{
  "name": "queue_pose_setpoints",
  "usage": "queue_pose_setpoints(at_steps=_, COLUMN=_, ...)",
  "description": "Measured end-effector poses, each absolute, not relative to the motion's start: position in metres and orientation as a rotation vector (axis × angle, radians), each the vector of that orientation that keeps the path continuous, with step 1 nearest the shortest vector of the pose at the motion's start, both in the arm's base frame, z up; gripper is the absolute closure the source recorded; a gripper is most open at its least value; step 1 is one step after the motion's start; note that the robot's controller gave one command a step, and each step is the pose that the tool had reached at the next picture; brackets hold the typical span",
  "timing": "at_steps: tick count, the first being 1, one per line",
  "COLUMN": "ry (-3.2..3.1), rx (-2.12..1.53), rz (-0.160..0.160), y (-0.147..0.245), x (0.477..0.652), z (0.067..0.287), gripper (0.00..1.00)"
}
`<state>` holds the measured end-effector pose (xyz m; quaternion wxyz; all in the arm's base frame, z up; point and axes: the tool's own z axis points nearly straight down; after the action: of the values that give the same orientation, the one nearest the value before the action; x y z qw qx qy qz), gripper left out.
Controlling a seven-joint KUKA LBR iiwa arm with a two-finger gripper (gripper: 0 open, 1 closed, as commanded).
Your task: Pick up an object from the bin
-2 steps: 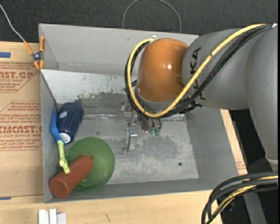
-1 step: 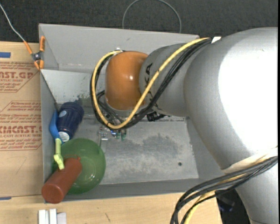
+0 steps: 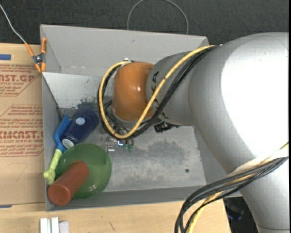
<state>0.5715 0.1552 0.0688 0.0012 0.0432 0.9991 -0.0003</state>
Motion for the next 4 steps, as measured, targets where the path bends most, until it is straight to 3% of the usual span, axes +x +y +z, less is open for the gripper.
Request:
queue_pose_setpoints(at_steps=1, ry=3.066, rx=0.678, rz=-0.007, y=0.144, x=0.558, z=0.139, gripper=0.00)
queue_pose_setpoints(at_steps=2, ry=3.061, rx=0.678, rz=0.000, y=0.149, x=0.579, z=0.149, gripper=0.00)
queue_pose_setpoints(at_steps=3, ry=3.058, rx=0.701, rz=-0.007, y=0.099, x=0.588, z=0.160, gripper=0.00)
queue_pose_setpoints(at_steps=4, ry=3.117, rx=0.304, rz=0.000, y=0.108, x=0.591, z=0.176, gripper=0.00)
